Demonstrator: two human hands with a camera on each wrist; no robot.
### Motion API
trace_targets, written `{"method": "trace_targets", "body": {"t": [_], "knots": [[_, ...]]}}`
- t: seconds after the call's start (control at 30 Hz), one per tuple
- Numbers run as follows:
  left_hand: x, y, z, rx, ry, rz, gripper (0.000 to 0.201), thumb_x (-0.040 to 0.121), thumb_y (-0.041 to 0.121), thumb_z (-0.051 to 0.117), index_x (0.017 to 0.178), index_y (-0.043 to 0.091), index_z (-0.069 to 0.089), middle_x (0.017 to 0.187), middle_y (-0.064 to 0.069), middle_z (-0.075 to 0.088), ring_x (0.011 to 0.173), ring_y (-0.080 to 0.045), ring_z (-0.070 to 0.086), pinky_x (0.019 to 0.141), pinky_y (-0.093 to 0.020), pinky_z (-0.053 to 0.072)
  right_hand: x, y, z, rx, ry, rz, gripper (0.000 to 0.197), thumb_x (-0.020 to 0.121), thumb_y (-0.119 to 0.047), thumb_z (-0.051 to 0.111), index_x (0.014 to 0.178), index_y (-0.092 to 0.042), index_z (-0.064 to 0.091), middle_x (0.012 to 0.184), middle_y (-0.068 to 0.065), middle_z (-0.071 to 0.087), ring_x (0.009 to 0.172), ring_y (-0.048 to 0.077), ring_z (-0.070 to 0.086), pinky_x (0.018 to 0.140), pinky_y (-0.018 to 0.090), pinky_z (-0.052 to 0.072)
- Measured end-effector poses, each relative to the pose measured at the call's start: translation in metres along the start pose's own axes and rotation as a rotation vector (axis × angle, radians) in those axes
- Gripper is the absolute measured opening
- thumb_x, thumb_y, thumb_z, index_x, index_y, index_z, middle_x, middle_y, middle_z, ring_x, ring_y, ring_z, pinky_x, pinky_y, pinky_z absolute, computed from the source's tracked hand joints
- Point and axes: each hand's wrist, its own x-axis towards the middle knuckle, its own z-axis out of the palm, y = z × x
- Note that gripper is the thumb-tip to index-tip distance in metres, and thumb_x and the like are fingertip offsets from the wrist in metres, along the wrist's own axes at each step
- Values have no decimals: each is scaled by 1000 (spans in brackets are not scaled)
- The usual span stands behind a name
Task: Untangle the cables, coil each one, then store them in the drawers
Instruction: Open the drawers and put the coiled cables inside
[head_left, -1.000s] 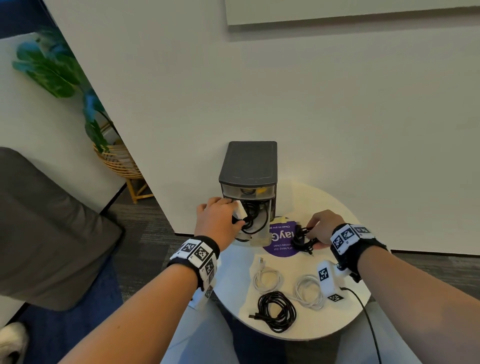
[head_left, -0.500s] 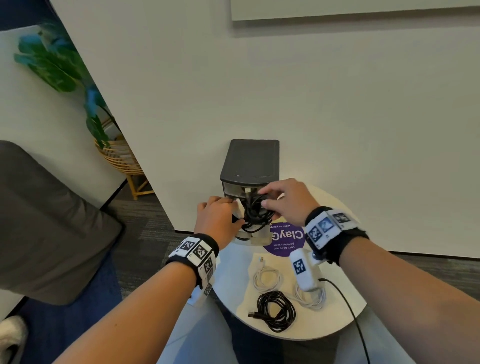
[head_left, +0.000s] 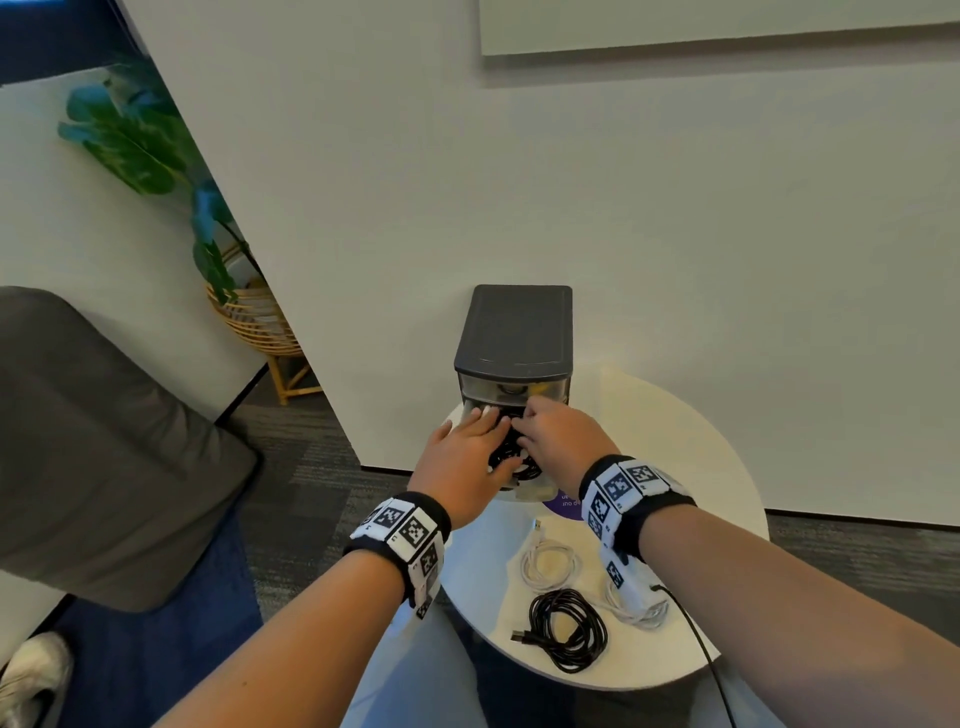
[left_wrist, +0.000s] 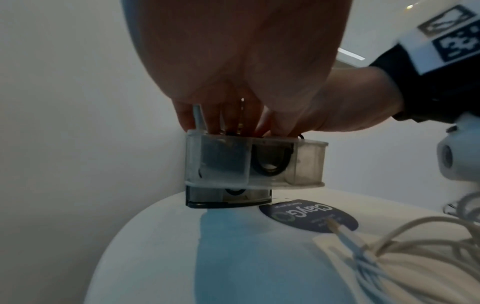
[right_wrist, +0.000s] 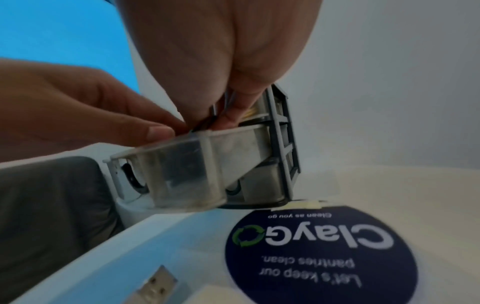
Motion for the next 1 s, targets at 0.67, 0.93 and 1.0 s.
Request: {"method": "trace_targets", "body": {"t": [0.67, 0.93, 1.0], "knots": [[5, -22, -7, -213, 348, 25, 48, 99, 28, 60, 146, 30, 48, 150, 9, 46, 139, -11, 41, 112, -30, 17, -23, 35, 21, -318, -15, -253, 77, 94, -24, 64, 158, -26, 21, 160, 14, 34, 144, 28, 40, 106, 49, 40], [37, -20, -4, -91, 141, -60, 89, 99, 53, 55, 161, 34, -6, 168, 12, -19, 157, -16, -3, 124, -46, 12, -14, 31, 12, -300, -60, -164, 84, 93, -18, 57, 159, -31, 7, 161, -1, 25, 144, 23, 32, 111, 54, 33], [39, -18, 2, -111, 179, -79, 87, 99, 48, 56, 161, 34, -3, 168, 12, -17, 157, -17, 2, 122, -46, 15, -12, 29, 13, -294, -71, -141, 81, 93, -18, 57, 159, -30, 10, 161, -1, 25, 145, 23, 31, 112, 55, 32]]}}
